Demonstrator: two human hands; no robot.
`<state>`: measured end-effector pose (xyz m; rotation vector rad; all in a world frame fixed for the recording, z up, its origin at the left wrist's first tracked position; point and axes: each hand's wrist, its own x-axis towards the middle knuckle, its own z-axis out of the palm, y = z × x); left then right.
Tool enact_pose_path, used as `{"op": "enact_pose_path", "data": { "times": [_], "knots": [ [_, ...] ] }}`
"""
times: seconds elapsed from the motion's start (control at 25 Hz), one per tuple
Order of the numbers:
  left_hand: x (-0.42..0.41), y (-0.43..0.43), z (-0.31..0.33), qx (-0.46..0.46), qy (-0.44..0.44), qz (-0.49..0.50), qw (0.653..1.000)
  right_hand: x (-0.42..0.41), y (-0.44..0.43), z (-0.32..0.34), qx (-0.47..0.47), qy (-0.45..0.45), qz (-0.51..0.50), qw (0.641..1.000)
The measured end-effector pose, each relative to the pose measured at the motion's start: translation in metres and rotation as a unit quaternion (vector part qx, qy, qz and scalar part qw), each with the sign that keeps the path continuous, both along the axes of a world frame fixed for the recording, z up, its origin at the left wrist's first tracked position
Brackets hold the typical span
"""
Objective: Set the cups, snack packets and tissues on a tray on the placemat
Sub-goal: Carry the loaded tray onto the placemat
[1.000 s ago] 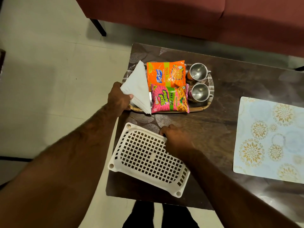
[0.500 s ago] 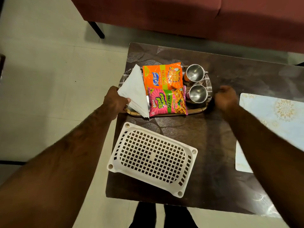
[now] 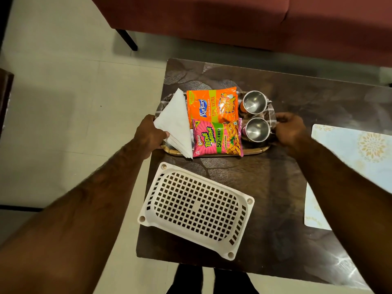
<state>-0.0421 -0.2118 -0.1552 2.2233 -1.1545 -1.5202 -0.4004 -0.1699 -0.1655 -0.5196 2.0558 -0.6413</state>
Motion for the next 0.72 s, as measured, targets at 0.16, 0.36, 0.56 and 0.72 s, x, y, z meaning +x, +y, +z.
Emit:
{"op": "enact_pose_path", "data": {
  "times": [0.16,0.36,0.56,0.72],
  "knots": [
    [0.005,0.005,0.003,-0.015,0.004,-0.028,0.999,-0.003,0.01,-0.003,-0.003,0.011,-0.02,1.0],
    [0.016,0.021,0.013,0.008,0.033,-0.001,0.999,-0.004,0.028,-0.001,0.0,-0.019,-0.033,0.999],
    [0.031,0.047,0.025,0.078,0.114,-0.006,0.99,-0.001,0.039,0.002,0.005,-0.095,-0.066,0.993],
    [0.021,0.056,0.023,0.064,0.133,-0.018,0.989,0.001,0.048,0.003,0.011,-0.128,-0.075,0.989]
  ]
}}
